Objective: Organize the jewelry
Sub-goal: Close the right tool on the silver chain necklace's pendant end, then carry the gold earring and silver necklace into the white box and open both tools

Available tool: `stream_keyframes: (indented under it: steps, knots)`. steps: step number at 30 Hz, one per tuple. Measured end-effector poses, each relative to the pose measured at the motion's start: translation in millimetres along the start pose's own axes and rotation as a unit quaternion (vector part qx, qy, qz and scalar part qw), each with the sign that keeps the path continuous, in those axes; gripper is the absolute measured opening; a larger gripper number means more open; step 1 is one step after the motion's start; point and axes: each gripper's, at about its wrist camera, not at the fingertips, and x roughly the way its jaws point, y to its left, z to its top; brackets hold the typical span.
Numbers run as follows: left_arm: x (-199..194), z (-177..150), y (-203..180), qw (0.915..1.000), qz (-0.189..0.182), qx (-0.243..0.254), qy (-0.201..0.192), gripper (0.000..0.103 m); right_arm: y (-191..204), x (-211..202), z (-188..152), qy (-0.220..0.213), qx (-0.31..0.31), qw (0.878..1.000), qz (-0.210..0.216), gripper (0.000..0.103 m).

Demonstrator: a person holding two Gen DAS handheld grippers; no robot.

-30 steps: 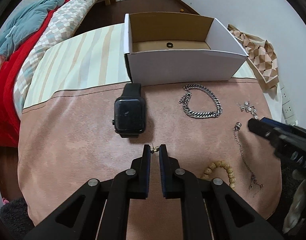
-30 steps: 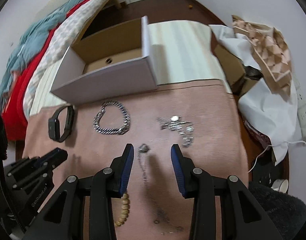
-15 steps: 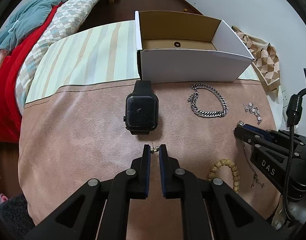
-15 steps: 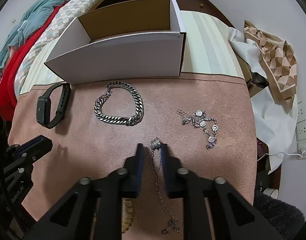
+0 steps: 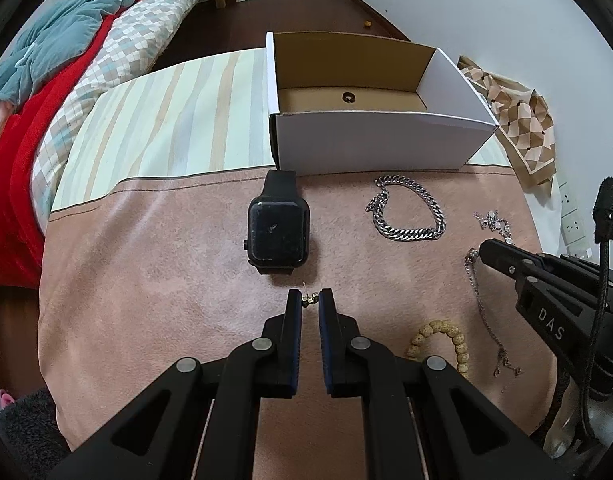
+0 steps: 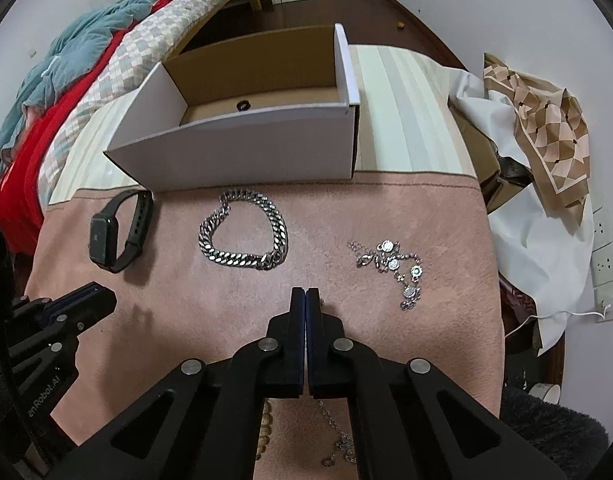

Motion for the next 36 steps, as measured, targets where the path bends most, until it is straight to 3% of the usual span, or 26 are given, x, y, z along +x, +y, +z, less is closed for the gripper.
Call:
stream_keyframes:
  steps: [2,4,5,6,10,11,12,13,21,30,36]
  knots:
    - [0,0,0,1.0,0.0,0.0,0.0,0.006,1,6,3,0.016,0.0,1.0,-0.005,0.001]
    - [0,1,0,1.0,0.0,-0.001,0.001,0.006,2,16,4,0.038,-0.009,0.999,-0.014,0.01]
    - [0,1,0,1.0,-0.001,-0.001,0.001,0.006,2,19,3,0.043,-0.01,0.999,-0.014,0.027]
    - [1,1,0,1.0,-0.001,-0.001,0.001,0.006,2,21,3,0.042,-0.008,0.999,-0.009,0.037]
    - [2,1,1,1.0,-0.001,-0.002,0.004,0.006,6,21,2,0.033,-0.015,0.999,-0.018,0.036]
    - [2,1,1,1.0,-0.001,-0.002,0.004,0.006,7,21,2,0.03,-0.016,0.999,-0.02,0.032]
    - [3,1,1,1.0,-0.001,-0.003,0.005,0.006,8,21,3,0.027,-0.017,0.999,-0.023,0.014]
    - [3,1,2,1.0,-0.001,-0.003,0.005,0.006,9,21,2,0.024,-0.016,0.999,-0.02,0.013]
    - [-2,4,2,1.0,0.001,-0.002,-0.005,0.006,9,2,5,-0.01,-0.005,1.0,-0.008,0.013]
    - [-35,20,-1,0.9993,0.0,0.003,-0.039,0.006,6,-79,30,-0.088,0.02,0.995,0.039,0.013]
    - [-66,48,0,0.9977,-0.005,0.006,-0.068,0.006,6,-127,62,-0.139,0.023,0.988,0.063,0.013]
